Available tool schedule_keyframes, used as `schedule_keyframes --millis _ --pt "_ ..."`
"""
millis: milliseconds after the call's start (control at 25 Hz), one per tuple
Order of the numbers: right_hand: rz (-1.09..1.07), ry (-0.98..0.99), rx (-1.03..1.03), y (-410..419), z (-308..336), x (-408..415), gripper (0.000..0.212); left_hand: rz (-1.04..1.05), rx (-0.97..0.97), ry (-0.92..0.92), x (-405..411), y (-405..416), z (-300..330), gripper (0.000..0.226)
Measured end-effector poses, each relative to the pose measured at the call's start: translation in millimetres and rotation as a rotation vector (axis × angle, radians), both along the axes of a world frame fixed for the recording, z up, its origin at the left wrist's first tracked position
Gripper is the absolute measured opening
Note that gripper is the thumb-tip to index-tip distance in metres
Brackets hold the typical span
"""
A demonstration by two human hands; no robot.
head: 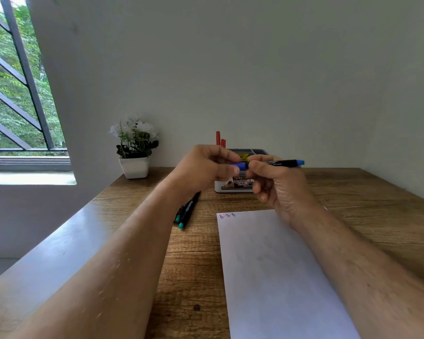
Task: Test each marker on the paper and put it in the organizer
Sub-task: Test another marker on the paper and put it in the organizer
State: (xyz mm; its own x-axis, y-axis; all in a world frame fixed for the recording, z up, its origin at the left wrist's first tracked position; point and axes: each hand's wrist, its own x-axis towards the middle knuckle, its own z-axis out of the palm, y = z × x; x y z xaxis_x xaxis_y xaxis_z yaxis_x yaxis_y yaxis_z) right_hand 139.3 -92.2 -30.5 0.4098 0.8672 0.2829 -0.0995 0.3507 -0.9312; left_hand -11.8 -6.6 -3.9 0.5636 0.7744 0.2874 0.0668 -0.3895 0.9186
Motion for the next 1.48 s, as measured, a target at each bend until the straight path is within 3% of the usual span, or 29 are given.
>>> schedule_keyframes --millis 160,280,360,640,1000,1120,1280,1480 --pt "0.074 0.085 0.015 -3.6 3.0 0.7 0.023 -0.004 -0.479 -0.440 0.6 3.9 -0.9 0.026" --pt "0.020 0.054 0.025 -1.3 1.7 -2.8 0.012 0.018 -0.590 -0.499 2.3 4.1 -4.2 0.028" --pt "-0.034 0.039 0.037 -0.5 1.6 -3.6 0.005 0.021 -0.616 -0.511 4.4 2.6 -5.9 0.031" --pt "-0.088 -0.044 0.002 -1.8 -2.3 -6.6 0.010 0.081 -0.603 -0.559 11.0 -0.8 -11.9 0.018" --pt "-0.082 -0.032 0.000 2.4 -3.3 -7.2 0.016 0.187 -0.572 -0.663 21.4 -8.0 -5.1 0.040" --pt "-0.126 -0.046 -0.009 4.0 -2.9 -6.0 0.027 0.266 -0.563 -0.809 14.1 -3.7 5.5 0.044" --pt "-0.318 -0.038 -0.076 6.6 -4.4 3.1 0.039 0.445 -0.346 -0.998 0.4 9.5 8.0 0.044" --pt "-0.466 -0.314 -0.093 13.3 -10.8 2.5 0.039 0.551 0.226 -0.882 5.7 16.1 4.3 0.037"
